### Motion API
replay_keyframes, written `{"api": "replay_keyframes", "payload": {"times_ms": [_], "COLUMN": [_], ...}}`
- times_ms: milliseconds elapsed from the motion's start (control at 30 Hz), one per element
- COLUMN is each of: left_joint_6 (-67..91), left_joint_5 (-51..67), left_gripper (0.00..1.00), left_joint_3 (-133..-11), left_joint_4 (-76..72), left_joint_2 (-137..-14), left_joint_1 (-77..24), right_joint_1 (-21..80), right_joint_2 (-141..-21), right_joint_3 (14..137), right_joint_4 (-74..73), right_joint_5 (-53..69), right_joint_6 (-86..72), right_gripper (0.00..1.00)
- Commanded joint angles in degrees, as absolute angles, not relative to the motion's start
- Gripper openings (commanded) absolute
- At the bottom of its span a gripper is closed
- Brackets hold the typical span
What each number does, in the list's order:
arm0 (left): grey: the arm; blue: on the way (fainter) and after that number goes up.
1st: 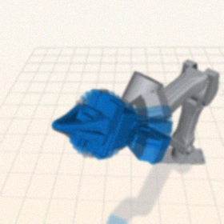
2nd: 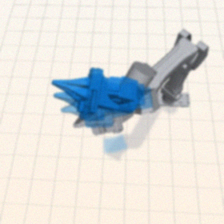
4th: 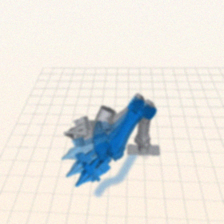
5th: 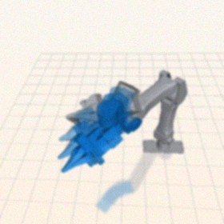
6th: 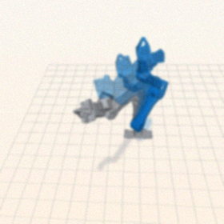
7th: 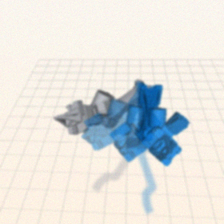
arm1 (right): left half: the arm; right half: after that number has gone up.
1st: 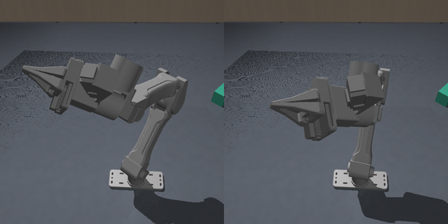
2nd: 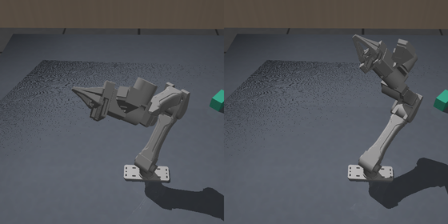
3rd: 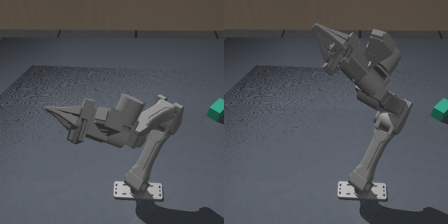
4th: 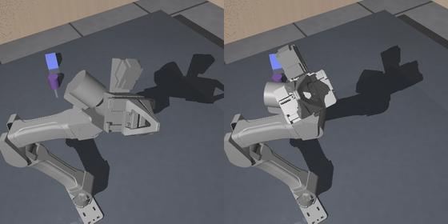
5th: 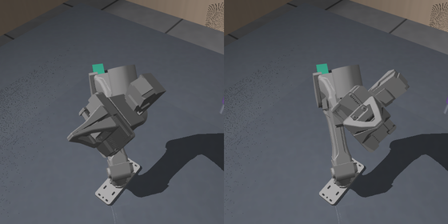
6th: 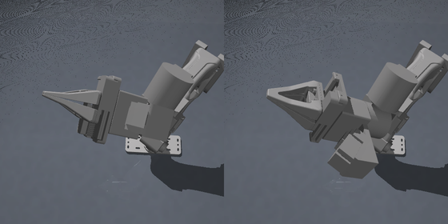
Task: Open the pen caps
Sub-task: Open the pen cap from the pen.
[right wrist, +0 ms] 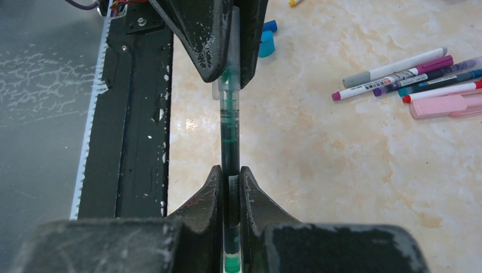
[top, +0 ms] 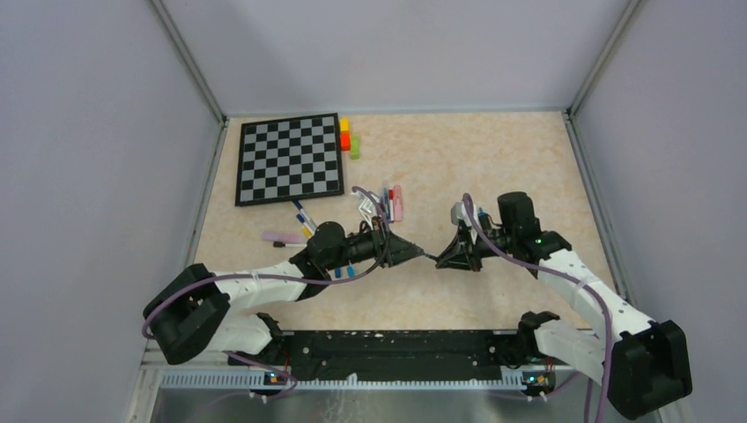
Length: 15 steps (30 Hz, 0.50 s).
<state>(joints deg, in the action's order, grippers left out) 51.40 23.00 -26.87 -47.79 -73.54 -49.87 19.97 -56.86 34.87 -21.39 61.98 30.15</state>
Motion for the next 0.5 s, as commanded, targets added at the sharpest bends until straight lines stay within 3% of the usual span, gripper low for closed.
{"api": "replay_keyframes", "payload": {"times_ms": [0, 133, 333, 467], "left_joint_6": [50.76, 50.97, 50.82, 50.66], "left_joint_5": [22.34, 21.07, 11.88, 10.23], "left_gripper": [0.23, 0.01, 0.00, 0.00], "left_joint_3": [-27.90, -29.46, -30.57, -30.90], "left_joint_4": [-47.10, -42.61, -35.25, -29.09], "left_joint_2": [-72.49, -71.80, -65.73, -58.38], "left_joint_1": [-50.10, -50.13, -48.67, -42.23], "right_joint_1": [19.64, 19.80, 20.36, 20.35], "right_joint_2": [-57.22, -57.18, -56.42, -57.02], "right_joint_3": [34.57, 34.22, 34.24, 35.06], "right_joint_4": [-17.62, -17.68, -21.97, -24.45], "right_joint_5": [60.05, 59.65, 59.64, 58.89], "right_joint_6": [28.28, 29.26, 35.94, 37.68], "right_gripper": [0.00, 0.00, 0.00, 0.00]}}
